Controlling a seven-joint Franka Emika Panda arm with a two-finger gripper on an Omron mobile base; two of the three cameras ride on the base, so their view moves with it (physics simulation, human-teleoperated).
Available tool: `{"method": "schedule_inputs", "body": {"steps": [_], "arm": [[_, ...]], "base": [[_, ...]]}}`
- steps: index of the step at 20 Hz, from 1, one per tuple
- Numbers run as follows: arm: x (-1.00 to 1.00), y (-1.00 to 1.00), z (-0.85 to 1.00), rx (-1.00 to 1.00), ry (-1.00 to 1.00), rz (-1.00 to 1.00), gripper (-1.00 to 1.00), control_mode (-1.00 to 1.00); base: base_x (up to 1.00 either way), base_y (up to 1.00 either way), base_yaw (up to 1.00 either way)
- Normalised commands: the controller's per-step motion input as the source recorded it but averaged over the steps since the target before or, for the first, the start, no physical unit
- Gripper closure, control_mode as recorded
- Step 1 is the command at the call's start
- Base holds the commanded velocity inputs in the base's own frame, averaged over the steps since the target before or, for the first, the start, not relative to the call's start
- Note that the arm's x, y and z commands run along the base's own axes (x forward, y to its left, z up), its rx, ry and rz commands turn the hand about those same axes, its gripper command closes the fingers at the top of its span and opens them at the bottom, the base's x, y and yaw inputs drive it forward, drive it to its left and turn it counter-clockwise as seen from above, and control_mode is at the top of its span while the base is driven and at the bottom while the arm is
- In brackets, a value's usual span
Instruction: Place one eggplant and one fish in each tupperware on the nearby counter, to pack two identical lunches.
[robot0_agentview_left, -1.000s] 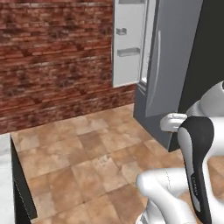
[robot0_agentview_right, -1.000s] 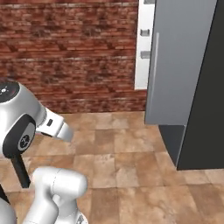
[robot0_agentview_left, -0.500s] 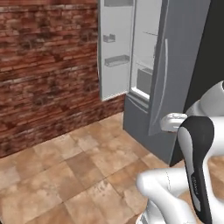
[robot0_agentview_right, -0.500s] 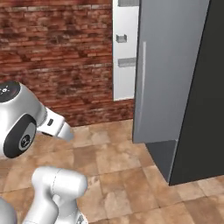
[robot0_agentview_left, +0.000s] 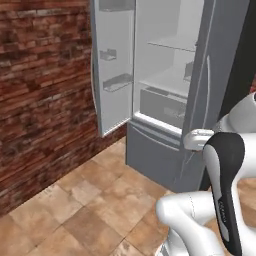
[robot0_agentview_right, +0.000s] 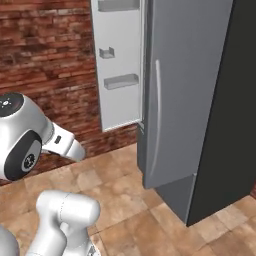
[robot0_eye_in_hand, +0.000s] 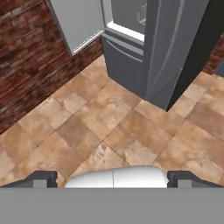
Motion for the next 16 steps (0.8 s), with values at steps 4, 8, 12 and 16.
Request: {"method": "schedule_inputs", "body": {"steps": [4, 8, 12, 16], "arm": [[0.0, 0.0, 0.0, 0.0, 0.0, 0.0, -1.0, 1.0], [0.0, 0.0, 0.0, 0.0, 0.0, 0.0, -1.0, 1.0], [0.0, 0.0, 0.0, 0.0, 0.0, 0.0, -1.0, 1.0], [0.0, 0.0, 0.0, 0.0, 0.0, 0.0, -1.0, 1.0]], "base": [[0.87, 0.9, -0.45], [0.63, 0.5, -0.46], [0.58, 0.36, -0.48], [0.61, 0.34, -0.46]]}}
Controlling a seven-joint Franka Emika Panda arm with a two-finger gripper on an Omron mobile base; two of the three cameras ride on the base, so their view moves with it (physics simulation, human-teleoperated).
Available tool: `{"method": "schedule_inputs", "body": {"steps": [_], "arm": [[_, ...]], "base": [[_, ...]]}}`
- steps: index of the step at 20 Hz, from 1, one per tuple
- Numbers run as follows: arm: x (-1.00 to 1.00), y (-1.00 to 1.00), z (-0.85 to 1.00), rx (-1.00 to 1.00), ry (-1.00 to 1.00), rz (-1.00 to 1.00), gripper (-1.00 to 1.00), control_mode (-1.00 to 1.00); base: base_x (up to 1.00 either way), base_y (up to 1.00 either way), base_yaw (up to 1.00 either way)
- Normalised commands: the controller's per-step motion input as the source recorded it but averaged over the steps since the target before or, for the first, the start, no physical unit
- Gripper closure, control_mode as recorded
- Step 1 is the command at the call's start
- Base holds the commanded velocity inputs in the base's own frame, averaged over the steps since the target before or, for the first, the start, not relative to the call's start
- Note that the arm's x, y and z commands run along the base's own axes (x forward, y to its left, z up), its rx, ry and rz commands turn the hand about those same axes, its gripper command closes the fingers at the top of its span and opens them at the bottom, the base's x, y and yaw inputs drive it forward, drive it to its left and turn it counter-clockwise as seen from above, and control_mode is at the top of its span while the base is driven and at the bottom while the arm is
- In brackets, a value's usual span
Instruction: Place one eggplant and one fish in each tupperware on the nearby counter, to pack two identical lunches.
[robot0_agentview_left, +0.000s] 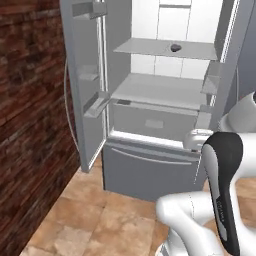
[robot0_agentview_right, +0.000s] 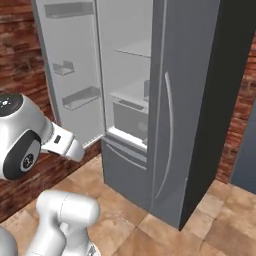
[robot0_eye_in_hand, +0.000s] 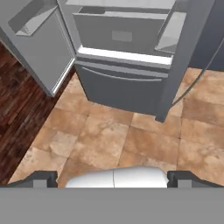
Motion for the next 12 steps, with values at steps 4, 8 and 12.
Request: {"method": "schedule_inputs", "body": {"steps": [4, 8, 12], "arm": [[0.0, 0.0, 0.0, 0.0, 0.0, 0.0, -1.0, 1.0], [0.0, 0.0, 0.0, 0.0, 0.0, 0.0, -1.0, 1.0], [0.0, 0.0, 0.0, 0.0, 0.0, 0.0, -1.0, 1.0]], "base": [[0.56, 0.43, -0.43], [0.46, 0.48, -0.38], [0.42, 0.5, -0.31]]}}
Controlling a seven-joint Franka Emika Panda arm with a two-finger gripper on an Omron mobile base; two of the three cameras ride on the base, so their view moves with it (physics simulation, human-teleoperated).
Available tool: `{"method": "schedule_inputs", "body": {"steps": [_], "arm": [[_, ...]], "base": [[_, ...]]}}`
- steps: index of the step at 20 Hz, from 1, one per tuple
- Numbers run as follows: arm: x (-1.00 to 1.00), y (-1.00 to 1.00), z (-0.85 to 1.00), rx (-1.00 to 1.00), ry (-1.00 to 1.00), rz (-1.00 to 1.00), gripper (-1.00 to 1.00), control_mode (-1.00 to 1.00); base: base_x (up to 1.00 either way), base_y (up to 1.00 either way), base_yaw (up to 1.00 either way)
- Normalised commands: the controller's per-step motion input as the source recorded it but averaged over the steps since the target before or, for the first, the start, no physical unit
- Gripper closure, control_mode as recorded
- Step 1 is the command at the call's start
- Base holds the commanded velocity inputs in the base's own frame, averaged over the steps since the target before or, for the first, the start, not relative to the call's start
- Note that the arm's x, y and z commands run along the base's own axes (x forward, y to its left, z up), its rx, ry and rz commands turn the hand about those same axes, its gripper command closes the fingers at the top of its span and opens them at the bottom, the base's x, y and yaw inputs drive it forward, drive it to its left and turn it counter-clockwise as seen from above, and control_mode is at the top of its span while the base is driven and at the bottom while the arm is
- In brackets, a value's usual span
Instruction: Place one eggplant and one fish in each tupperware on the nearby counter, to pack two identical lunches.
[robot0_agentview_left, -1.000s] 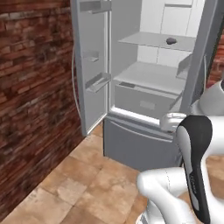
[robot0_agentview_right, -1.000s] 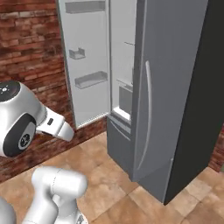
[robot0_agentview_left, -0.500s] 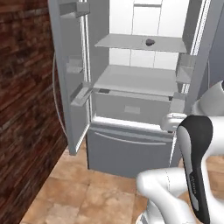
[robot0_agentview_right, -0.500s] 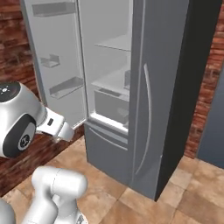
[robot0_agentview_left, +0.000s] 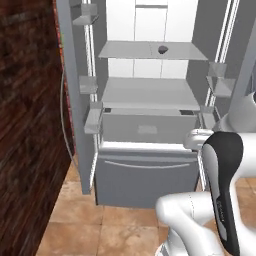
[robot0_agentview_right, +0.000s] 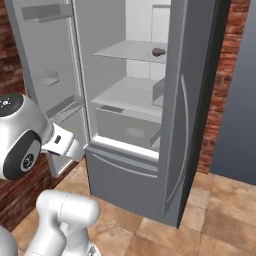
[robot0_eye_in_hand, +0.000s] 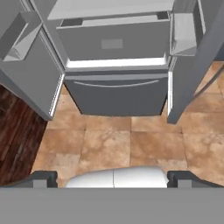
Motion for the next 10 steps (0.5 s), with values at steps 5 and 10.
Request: {"method": "schedule_inputs", "body": {"steps": [5, 10], "arm": [[0.0, 0.0, 0.0, 0.0, 0.0, 0.0, -1.0, 1.0], [0.0, 0.0, 0.0, 0.0, 0.0, 0.0, -1.0, 1.0]], "base": [[0.27, 0.19, -0.21], [0.28, 0.0, -0.14]]}}
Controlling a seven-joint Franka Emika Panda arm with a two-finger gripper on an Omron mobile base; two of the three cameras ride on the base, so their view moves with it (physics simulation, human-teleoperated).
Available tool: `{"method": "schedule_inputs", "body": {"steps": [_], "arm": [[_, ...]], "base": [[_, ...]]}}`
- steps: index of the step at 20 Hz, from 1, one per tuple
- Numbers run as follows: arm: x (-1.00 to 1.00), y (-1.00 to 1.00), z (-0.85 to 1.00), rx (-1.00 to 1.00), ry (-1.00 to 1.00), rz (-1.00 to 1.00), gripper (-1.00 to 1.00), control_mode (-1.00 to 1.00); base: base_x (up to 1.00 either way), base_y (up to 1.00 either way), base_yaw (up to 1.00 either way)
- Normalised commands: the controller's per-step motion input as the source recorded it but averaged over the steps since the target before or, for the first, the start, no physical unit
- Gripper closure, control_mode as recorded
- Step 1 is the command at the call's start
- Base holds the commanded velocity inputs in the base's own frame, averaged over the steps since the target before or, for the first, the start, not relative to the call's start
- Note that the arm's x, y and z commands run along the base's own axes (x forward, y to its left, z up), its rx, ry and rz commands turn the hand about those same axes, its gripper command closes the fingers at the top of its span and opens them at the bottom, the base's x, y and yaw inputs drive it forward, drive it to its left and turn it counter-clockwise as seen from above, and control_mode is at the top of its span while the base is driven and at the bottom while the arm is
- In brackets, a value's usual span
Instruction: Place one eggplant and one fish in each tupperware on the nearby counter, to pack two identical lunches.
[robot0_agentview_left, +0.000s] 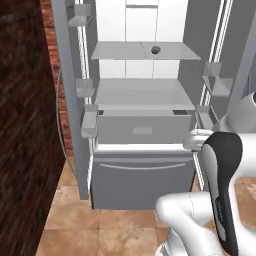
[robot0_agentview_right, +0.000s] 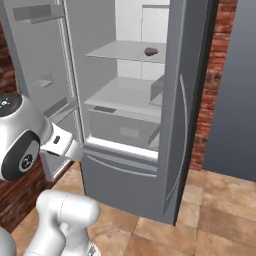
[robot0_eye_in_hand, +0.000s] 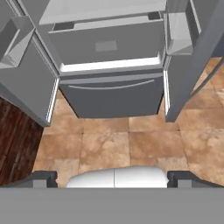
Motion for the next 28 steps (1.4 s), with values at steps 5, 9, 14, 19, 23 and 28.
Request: {"method": "schedule_inputs", "body": {"steps": [5, 9, 14, 19, 23, 28], "arm": [[0.0, 0.0, 0.0, 0.0, 0.0, 0.0, -1.0, 1.0], [0.0, 0.0, 0.0, 0.0, 0.0, 0.0, -1.0, 1.0], [0.0, 0.0, 0.0, 0.0, 0.0, 0.0, -1.0, 1.0], [0.0, 0.0, 0.0, 0.0, 0.0, 0.0, -1.0, 1.0], [0.03, 0.08, 0.0, 0.0, -0.06, -0.01, -1.0, -1.0], [0.01, 0.06, 0.13, 0.0, -0.22, -0.04, -1.0, -1.0]], "base": [[0.59, 0.11, -0.11], [0.83, 0.16, -0.09], [0.92, 0.2, -0.1], [0.73, 0.36, -0.11], [0.21, 0.18, -0.03], [0.0, 0.0, 0.0]]}}
